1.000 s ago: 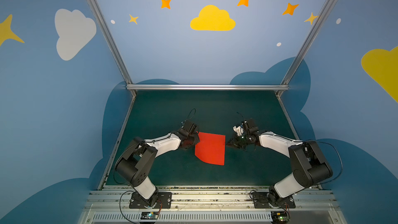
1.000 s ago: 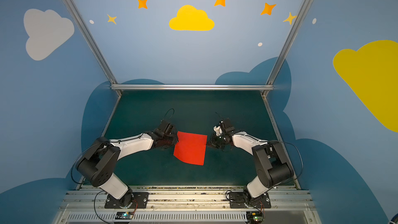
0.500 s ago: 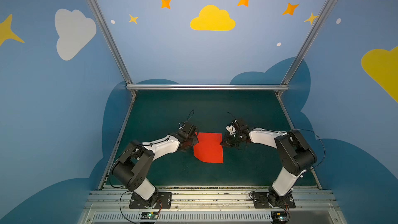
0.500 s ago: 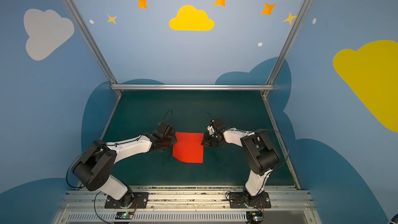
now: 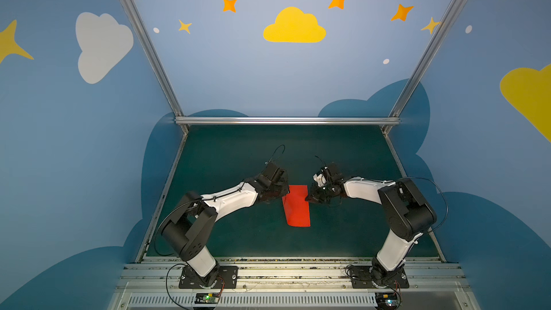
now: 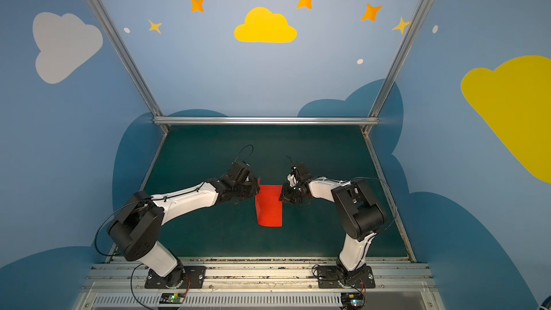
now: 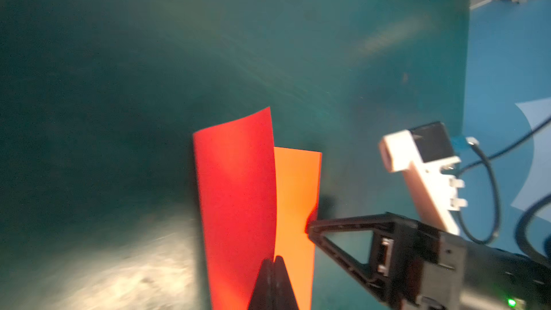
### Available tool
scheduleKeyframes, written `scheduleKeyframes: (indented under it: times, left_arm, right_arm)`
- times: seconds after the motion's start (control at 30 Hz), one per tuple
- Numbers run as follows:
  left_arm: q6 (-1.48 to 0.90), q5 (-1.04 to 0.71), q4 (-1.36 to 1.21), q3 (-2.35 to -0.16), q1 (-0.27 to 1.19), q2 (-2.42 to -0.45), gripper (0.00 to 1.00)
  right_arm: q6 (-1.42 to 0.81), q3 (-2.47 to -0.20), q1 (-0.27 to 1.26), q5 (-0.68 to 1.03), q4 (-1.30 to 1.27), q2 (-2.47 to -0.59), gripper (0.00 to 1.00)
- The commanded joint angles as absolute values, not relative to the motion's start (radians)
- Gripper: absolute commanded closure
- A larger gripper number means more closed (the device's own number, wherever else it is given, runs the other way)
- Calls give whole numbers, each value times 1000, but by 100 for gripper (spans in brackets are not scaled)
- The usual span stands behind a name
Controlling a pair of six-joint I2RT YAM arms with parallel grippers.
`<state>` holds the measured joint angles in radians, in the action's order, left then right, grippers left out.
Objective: Fold a paper plane with a square sheet of paper (fold left side to right side)
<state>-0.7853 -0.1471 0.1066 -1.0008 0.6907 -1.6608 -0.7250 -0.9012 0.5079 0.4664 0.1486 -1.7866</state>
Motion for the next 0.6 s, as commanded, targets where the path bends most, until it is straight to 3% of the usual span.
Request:
scheduleKeyframes:
  times: [0.0,0.37,0.57]
  left_arm:
    - [-764,-192,119,-1064,711,-1724,97]
    - [-709,-239,176,-1199,772,-1898,97]
    - [-690,-236,186,-1200,786,-1918,97]
  right_arm:
    - [-721,-879,512,449,147,-1825,100]
    - [-724,-852,506,493,118,-1816,100]
    - [-716,-835,447,513,132,-1714,100]
